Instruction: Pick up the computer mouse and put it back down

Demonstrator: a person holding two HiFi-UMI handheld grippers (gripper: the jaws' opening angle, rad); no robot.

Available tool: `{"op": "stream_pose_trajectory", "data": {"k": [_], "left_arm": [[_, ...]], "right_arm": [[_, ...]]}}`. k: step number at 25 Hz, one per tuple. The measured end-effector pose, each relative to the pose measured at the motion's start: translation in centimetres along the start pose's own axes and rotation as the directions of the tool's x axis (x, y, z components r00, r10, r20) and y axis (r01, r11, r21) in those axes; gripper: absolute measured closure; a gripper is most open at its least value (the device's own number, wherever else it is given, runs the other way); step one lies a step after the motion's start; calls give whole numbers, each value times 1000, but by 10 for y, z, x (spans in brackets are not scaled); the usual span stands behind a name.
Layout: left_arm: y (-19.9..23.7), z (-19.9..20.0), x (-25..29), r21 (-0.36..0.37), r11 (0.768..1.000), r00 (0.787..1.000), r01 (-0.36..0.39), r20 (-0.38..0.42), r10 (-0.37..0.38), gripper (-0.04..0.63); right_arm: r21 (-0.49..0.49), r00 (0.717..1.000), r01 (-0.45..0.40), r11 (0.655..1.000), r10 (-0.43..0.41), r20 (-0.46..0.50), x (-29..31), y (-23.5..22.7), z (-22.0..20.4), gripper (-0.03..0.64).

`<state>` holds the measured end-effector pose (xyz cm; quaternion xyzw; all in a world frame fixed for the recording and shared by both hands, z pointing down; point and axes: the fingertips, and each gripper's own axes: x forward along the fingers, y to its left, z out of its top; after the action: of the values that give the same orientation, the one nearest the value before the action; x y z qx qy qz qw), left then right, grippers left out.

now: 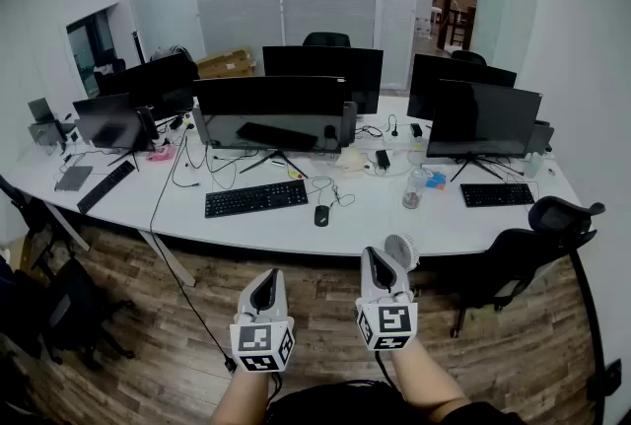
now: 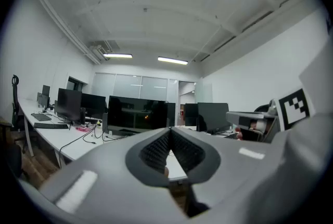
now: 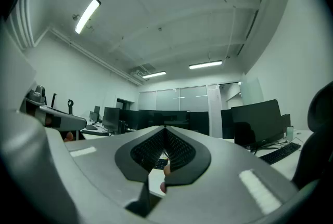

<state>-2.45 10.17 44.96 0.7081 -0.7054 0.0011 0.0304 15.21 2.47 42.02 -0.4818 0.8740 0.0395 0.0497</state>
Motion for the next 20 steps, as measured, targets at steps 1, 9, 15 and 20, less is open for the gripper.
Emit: {"op": "stream_pose_trajectory", "data": {"k": [1,9,15,20], "left_arm": [[1,0,-3,-1,1000,1000,0,1,0,546],[15,-7,-32,-15,1000,1000,16,4,-16,546],[25,-22,-48,-35,998,999,47,-8,-48,546],[35,-25,-52,-50,998,999,48,-9,-49,546]], "right_arm": [[5,1000,-4,1000,4,3,-2,3,1,620],[0,1000,7,1000,-7,12,-22,32,4,620],[-14,999,32,999,-32,-2,-38,53,-4,620],[-18,1000,21,1000,-21,-7,-33,62,-1,620]]}}
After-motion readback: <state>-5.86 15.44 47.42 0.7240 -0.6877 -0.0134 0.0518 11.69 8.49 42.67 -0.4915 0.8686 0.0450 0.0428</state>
